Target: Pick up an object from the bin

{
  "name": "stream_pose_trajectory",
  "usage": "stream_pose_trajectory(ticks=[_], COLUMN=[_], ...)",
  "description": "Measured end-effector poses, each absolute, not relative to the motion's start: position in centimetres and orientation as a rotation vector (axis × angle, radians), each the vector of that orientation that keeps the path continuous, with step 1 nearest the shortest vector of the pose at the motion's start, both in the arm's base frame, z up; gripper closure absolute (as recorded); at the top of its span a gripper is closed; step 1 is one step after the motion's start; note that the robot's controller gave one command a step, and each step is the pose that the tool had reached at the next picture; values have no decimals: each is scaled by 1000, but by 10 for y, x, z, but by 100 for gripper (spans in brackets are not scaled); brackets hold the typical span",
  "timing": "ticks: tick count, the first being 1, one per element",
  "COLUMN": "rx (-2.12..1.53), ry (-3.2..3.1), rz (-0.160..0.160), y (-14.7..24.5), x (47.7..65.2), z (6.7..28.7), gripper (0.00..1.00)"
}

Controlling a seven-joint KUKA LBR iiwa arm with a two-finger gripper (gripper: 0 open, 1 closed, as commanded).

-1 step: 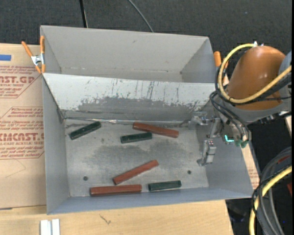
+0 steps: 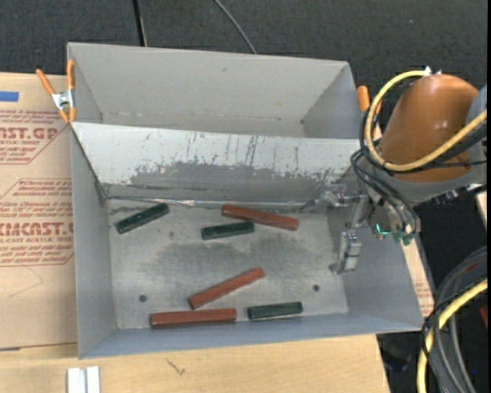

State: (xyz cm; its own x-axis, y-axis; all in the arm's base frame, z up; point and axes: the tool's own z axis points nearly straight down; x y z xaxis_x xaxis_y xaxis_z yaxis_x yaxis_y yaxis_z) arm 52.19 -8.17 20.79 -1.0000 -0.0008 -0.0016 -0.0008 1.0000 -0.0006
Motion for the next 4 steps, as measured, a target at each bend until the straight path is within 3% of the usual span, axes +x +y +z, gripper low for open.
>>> stream_pose_trajectory(ticks=[1, 2, 3, 4], rx=[-20, -104, -204, -204], ry=[3132, 3135, 3133, 3133], rz=[-3, -2, 2, 1], y=[-71, -41, 30, 30], x=[525, 516, 519, 519], z=[164, 111, 81, 81], gripper=[0, 0, 100, 100])
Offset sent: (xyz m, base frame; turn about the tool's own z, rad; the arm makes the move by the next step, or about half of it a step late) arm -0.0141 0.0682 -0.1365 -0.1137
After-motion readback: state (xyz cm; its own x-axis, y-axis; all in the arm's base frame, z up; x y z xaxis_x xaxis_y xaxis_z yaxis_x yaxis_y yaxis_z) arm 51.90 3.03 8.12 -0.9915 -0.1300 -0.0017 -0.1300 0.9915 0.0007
